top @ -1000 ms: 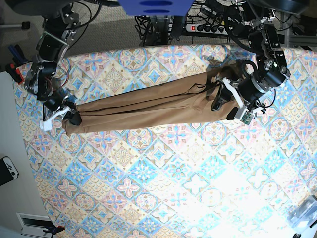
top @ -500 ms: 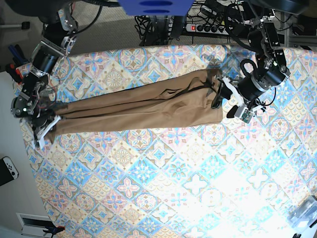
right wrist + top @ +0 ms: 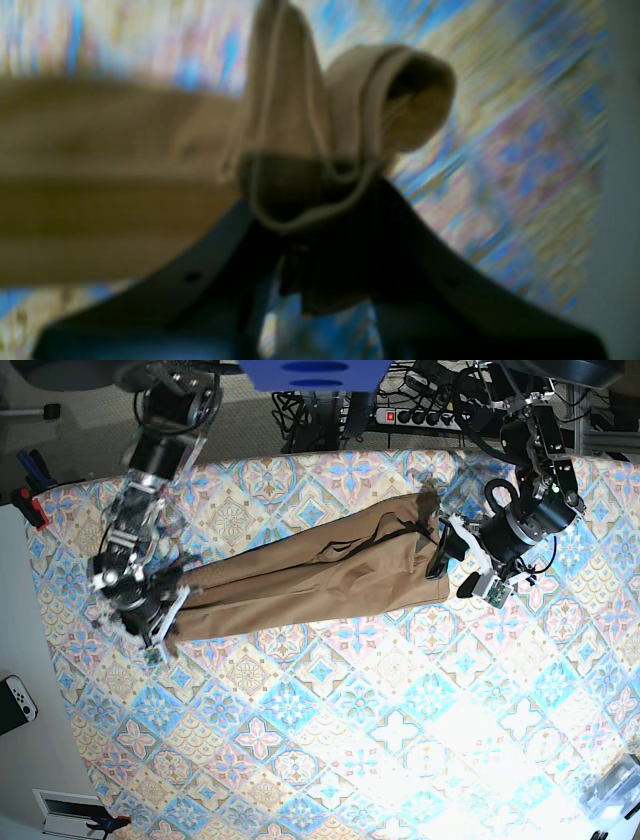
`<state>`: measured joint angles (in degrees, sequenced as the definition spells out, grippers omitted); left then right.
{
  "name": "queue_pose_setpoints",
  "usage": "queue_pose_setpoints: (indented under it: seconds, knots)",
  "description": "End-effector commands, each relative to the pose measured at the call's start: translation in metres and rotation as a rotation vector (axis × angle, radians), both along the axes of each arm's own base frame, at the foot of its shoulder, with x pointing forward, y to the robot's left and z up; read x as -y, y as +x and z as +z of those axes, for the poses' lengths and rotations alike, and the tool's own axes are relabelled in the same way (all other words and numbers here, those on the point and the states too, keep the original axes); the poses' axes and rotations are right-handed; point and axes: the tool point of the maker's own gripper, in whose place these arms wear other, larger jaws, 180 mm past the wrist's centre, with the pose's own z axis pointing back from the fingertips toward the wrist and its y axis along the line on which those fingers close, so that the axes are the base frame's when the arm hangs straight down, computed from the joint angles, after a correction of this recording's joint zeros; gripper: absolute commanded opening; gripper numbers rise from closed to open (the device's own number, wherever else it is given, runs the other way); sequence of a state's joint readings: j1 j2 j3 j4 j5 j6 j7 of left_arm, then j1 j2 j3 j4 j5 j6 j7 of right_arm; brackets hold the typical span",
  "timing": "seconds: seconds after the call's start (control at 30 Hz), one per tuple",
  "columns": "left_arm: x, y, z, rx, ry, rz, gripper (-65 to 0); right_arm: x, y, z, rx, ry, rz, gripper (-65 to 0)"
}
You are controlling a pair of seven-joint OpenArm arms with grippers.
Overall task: Layout the t-shirt on the table in an organized manner, then fold the t-shirt properly
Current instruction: 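Carry the held hem end with the right gripper toward the left gripper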
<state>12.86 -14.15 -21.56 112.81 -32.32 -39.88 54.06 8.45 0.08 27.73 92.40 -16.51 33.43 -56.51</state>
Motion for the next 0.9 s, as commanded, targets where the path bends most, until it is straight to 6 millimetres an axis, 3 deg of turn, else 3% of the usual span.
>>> queue_pose_setpoints:
  seconds: [0.0, 0.13, 0.5, 0.77, 0.87]
  knots:
    - [0.0, 0.006, 0.013, 0.048, -0.012, -0.006, -30.7, -0.002, 0.018, 0.029, 0.106, 0.002, 0.008, -65.0]
    - [0.0, 0.006, 0.013, 0.048, -0.012, -0.006, -30.7, -0.009, 0.007, 0.027, 0.103, 0.003, 0.016, -65.0]
    - [0.002, 0.006, 0.012, 0.047, -0.015, -0.006, -30.7, -0.072, -0.004, 0.04, 0.141, -0.043, 0.217, -65.0]
    - [0.002, 0.005, 0.012, 0.046, -0.015, -0.006, -30.7, -0.113, -0.014, 0.032, 0.119, -0.017, 0.316, -65.0]
    - [0.002, 0.005, 0.012, 0.046, -0.015, -0.006, -30.7, -0.127, -0.028, 0.019, 0.083, -0.003, 0.354, -65.0]
